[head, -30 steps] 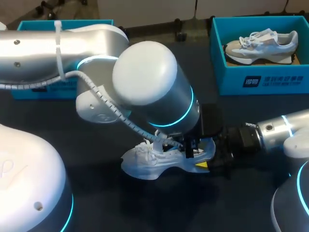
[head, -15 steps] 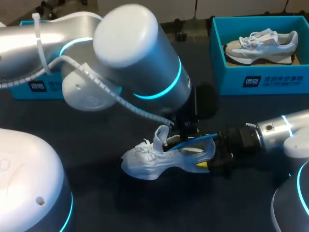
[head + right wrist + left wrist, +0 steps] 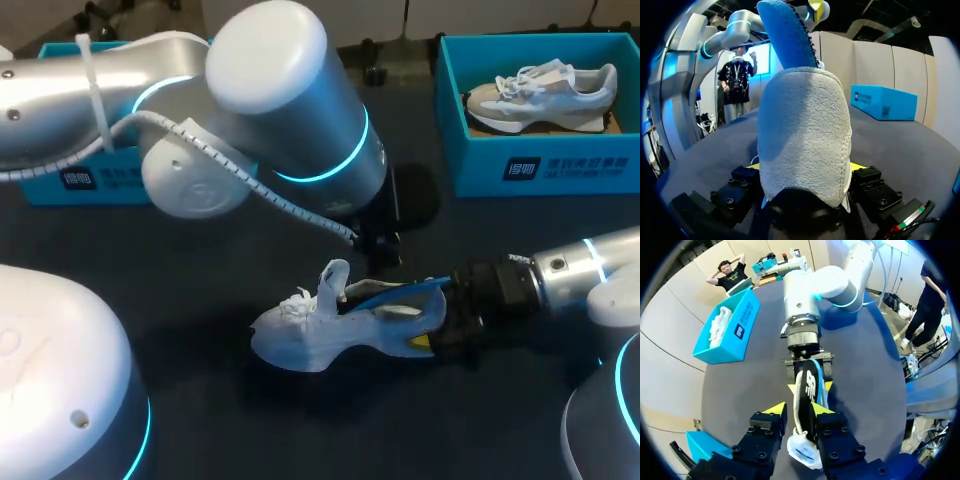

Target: Take the shoe out of the shoebox, open the shoe tongue, remove and reinsert the insole, then place the shoe into the shoebox

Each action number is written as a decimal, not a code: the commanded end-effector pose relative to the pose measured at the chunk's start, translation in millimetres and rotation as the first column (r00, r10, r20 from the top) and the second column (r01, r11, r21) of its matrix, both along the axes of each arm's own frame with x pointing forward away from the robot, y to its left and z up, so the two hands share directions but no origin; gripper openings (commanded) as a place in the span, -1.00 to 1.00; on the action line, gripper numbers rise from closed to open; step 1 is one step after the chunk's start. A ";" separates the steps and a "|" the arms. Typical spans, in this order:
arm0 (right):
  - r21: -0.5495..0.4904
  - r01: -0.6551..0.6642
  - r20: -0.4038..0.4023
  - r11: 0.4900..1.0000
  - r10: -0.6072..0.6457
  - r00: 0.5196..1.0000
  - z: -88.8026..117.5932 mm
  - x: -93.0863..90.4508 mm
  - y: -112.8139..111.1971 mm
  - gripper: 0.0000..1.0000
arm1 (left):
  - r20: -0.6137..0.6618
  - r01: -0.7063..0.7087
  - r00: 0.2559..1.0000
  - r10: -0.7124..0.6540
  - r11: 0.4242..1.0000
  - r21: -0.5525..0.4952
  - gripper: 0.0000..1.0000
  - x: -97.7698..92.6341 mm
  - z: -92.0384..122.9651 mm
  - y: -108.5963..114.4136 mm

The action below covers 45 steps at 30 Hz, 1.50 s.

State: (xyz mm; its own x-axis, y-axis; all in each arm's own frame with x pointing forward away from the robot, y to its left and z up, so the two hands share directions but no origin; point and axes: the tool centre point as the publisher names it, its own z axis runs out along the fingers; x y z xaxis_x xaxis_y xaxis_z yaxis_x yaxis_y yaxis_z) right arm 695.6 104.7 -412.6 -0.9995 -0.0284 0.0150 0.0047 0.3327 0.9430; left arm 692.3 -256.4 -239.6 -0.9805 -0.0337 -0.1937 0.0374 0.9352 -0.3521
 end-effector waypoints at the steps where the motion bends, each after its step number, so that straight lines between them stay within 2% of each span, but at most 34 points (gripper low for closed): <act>1: -0.003 0.002 0.001 1.000 -0.002 1.000 1.0 -0.8 1.3 -1.00 | -0.015 0.004 1.000 -0.004 1.000 0.014 -0.38 6.0 -13.0 -9.8; 10: -0.003 0.002 0.001 1.000 -0.002 1.000 1.0 -0.8 1.3 -1.00 | -0.049 0.042 0.998 -0.040 0.998 0.041 -0.26 0.3 -31.2 -13.5; 29: -0.003 0.002 0.001 1.000 -0.002 1.000 1.0 -0.8 1.3 -1.00 | -0.097 0.084 0.992 -0.078 0.995 0.057 -0.24 -1.9 -46.9 -20.3; 39: -0.003 0.002 0.001 1.000 -0.002 1.000 1.0 -0.8 1.3 -1.00 | -0.122 0.091 0.989 -0.081 0.993 0.080 -0.29 -1.3 -61.1 -27.9; 41: -0.003 0.002 0.001 1.000 -0.002 1.000 1.0 -0.8 1.3 -1.00 | -0.126 0.091 0.989 -0.080 0.992 0.083 -0.38 -0.5 -63.2 -29.2; 44: -0.003 0.002 0.001 1.000 -0.002 1.000 1.0 -0.8 1.3 -1.00 | -0.125 0.077 0.990 -0.064 0.992 0.098 -0.64 1.4 -67.3 -31.7; 45: -0.003 0.002 0.001 1.000 -0.002 1.000 1.0 -0.8 1.3 -1.00 | -0.124 0.071 0.991 -0.058 0.992 0.102 -0.91 2.8 -68.4 -32.5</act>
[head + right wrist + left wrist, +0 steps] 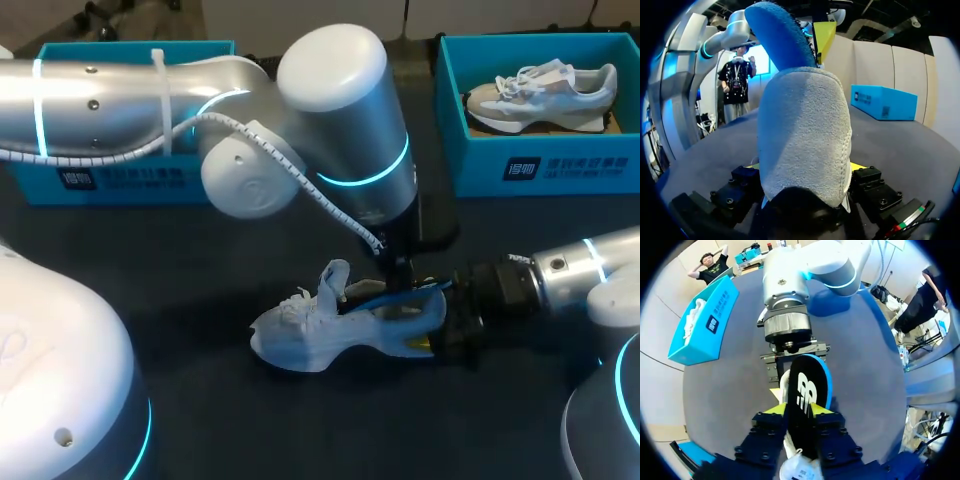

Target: Take the shoe out of the shoebox, open the shoe tongue, remove and reinsert the insole, then place the shoe into the shoebox

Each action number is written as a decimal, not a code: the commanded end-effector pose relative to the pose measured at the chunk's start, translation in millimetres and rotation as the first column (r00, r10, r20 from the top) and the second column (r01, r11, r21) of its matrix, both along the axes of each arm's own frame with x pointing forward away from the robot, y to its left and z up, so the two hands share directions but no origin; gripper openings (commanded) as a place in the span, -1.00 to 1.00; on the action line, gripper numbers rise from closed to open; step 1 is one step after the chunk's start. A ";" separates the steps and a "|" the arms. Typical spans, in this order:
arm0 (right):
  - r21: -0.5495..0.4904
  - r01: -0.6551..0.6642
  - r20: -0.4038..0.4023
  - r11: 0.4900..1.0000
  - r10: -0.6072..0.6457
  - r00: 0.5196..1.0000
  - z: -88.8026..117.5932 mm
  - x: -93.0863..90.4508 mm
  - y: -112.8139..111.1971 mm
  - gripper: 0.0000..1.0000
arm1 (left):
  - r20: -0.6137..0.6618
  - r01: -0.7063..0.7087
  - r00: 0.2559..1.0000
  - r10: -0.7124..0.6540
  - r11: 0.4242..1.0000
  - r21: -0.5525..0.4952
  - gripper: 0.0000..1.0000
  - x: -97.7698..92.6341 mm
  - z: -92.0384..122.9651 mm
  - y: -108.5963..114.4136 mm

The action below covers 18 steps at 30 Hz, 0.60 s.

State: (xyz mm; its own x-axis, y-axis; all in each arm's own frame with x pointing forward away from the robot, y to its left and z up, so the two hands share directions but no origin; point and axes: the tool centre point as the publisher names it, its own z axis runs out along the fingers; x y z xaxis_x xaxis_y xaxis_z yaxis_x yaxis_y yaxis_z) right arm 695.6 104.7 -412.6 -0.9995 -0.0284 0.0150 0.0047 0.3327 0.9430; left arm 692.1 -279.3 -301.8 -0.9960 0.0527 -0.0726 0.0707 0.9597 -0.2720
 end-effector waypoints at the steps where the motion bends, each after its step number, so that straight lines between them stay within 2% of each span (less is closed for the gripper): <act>1: -0.003 0.002 0.001 1.000 -0.002 1.000 1.0 -0.8 1.3 -1.00 | 0.001 -0.013 1.000 0.013 1.000 0.017 -1.00 4.1 -6.8 -9.9; 5: -0.003 0.002 0.001 1.000 -0.002 1.000 1.0 -0.8 1.3 -1.00 | 0.004 -0.030 1.000 0.030 0.999 0.020 -1.00 7.9 -6.3 -9.3; 18: -0.003 0.002 0.001 1.000 -0.002 1.000 1.0 -0.8 1.3 -1.00 | 0.084 -0.054 0.994 0.062 0.994 -0.096 -1.00 -2.9 45.9 14.4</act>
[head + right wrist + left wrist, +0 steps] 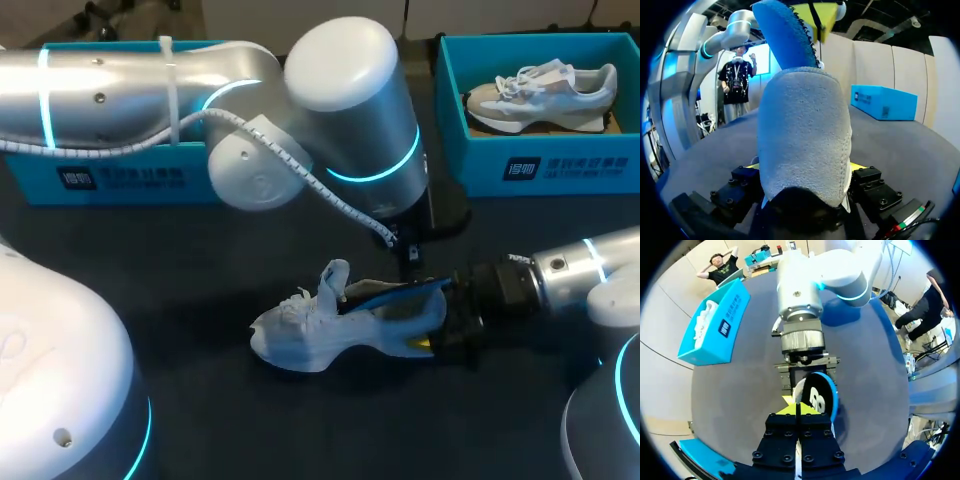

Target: Take the shoe out of the shoebox, open the shoe tongue, remove and reinsert the insole, then place the shoe into the shoebox

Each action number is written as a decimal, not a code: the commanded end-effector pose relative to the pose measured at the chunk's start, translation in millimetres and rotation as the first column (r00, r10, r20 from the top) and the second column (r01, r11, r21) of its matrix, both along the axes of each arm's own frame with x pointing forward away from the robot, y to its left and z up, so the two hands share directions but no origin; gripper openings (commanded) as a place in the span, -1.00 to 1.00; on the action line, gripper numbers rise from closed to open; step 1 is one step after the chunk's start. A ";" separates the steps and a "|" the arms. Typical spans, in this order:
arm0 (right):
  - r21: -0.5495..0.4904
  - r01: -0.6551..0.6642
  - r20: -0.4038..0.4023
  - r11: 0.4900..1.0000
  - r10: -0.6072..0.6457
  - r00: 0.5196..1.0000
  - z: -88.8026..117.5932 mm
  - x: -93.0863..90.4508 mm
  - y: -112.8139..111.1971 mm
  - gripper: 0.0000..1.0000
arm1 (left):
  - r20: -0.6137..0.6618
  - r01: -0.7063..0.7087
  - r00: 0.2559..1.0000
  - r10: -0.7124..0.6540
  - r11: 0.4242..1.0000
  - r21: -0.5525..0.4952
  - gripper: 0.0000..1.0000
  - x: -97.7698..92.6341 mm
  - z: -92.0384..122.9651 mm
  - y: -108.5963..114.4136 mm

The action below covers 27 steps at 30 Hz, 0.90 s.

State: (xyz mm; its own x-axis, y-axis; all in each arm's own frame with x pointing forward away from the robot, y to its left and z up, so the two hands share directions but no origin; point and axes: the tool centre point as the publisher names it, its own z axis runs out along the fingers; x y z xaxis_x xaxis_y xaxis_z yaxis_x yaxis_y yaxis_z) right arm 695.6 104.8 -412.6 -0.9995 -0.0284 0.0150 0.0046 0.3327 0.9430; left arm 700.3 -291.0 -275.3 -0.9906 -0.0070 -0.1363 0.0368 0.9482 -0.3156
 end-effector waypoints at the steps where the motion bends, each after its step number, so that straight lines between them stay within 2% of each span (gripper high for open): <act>1: -0.003 0.002 0.001 1.000 -0.002 1.000 1.0 -0.8 1.3 -1.00 | 0.032 -0.005 0.999 0.007 0.999 -0.053 -1.00 -13.1 22.5 28.1; 6: -0.003 0.002 0.001 1.000 -0.002 1.000 1.0 -0.8 1.3 -1.00 | 0.049 -0.002 0.999 0.007 0.995 -0.095 -1.00 -22.0 32.7 38.0; 7: -0.003 0.002 0.001 1.000 -0.002 1.000 1.0 -0.8 1.3 -1.00 | 0.061 0.003 0.998 0.003 0.995 -0.099 -0.87 -23.9 34.2 39.3; 8: -0.003 0.002 0.001 1.000 -0.002 1.000 1.0 -0.8 1.3 -1.00 | 0.068 0.002 0.998 0.005 0.995 -0.102 -0.63 -25.6 35.5 40.5; 10: -0.003 0.002 0.001 1.000 -0.002 1.000 1.0 -0.8 1.3 -1.00 | 0.074 0.007 0.997 0.001 0.993 -0.117 -0.33 -29.8 38.6 43.4; 12: -0.003 0.002 0.001 1.000 -0.002 1.000 1.0 -0.8 1.3 -1.00 | 0.084 0.013 0.996 -0.002 0.991 -0.133 -0.22 -34.1 40.5 46.0; 21: -0.003 0.002 0.001 1.000 -0.002 1.000 1.0 -0.8 1.3 -1.00 | 0.091 0.048 0.995 -0.031 0.981 -0.188 -0.07 -43.4 38.8 55.5; 27: -0.003 0.002 0.001 1.000 -0.002 1.000 1.0 -0.8 1.3 -1.00 | 0.093 0.068 0.994 -0.050 0.977 -0.203 -0.07 -48.0 29.8 57.5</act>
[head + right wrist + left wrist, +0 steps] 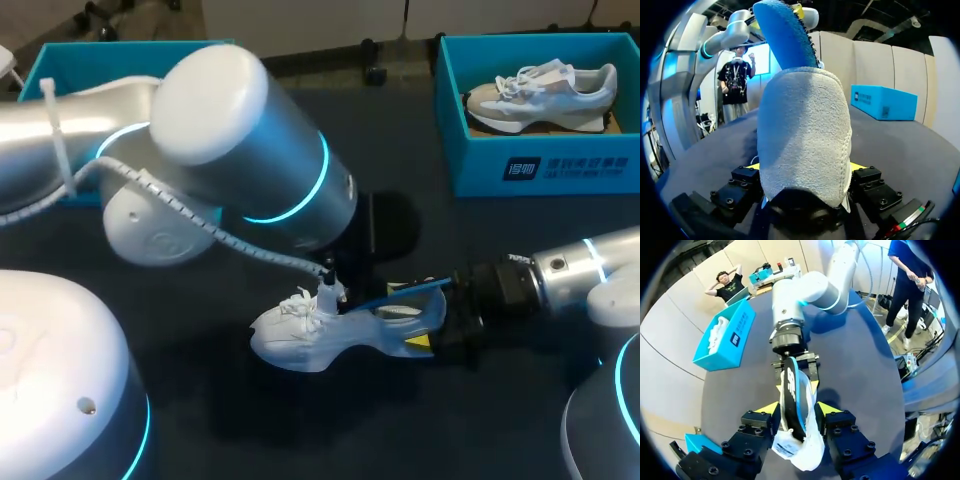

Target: Take the shoe out of the shoebox, open the shoe tongue, remove and reinsert the insole, then place the shoe into the shoebox

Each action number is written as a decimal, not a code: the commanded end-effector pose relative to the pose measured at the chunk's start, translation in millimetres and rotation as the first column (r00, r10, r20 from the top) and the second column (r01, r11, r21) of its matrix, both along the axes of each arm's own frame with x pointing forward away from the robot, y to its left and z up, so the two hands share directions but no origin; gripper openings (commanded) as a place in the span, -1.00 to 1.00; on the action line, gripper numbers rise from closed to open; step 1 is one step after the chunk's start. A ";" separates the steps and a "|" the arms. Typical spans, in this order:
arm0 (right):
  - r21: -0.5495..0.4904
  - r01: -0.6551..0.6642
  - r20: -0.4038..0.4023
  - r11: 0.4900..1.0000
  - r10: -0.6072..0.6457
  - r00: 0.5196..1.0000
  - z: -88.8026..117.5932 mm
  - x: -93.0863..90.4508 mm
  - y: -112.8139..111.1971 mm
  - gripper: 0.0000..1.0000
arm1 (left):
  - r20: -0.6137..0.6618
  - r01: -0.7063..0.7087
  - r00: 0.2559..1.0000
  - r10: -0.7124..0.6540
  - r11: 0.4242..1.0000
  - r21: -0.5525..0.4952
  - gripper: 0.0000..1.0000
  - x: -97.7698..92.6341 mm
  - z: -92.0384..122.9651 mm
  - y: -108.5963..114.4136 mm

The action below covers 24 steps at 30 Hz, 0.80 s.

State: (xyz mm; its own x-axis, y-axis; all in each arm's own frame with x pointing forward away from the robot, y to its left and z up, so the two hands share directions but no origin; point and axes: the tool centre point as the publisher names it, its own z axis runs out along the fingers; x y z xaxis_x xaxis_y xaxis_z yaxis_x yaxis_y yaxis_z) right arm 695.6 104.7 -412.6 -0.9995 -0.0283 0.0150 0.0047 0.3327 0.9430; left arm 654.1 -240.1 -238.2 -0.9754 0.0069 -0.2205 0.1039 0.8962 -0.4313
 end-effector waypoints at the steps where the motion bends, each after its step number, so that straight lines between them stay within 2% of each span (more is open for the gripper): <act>1: -0.003 0.002 0.001 1.000 -0.002 1.000 1.0 -0.8 1.3 -1.00 | 0.008 0.039 0.999 -0.039 0.997 -0.072 -0.06 -3.6 -9.8 6.7; 4: -0.003 0.002 0.001 1.000 -0.002 1.000 1.0 -0.8 1.3 -1.00 | 0.045 0.042 0.998 -0.039 0.997 -0.069 -0.05 -11.5 -18.7 7.0; 10: -0.003 0.002 0.001 1.000 -0.002 1.000 1.0 -0.8 1.3 -1.00 | 0.063 0.038 0.997 -0.031 0.993 -0.109 -0.04 -15.2 -26.9 8.7; 19: -0.003 0.002 0.001 1.000 -0.002 1.000 1.0 -0.8 1.3 -1.00 | 0.073 0.033 0.997 -0.022 0.987 -0.158 -0.01 -5.1 -37.8 5.9; 23: -0.003 0.002 0.001 1.000 -0.002 1.000 1.0 -0.8 1.3 -1.00 | 0.082 0.035 0.996 -0.022 0.986 -0.162 0.19 -2.3 -44.2 -1.7; 24: -0.003 0.002 0.001 1.000 -0.002 1.000 1.0 -0.8 1.3 -1.00 | 0.081 0.034 0.996 -0.021 0.986 -0.163 0.31 -0.5 -46.5 -3.8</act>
State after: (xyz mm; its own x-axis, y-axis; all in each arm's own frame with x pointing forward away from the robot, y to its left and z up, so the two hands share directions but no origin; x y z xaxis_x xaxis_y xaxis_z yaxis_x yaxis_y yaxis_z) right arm 695.6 104.7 -412.6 -0.9995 -0.0283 0.0149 0.0046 0.3327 0.9430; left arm 649.7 -236.9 -273.4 -0.9546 -0.0089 -0.2978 0.1580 0.8322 -0.5315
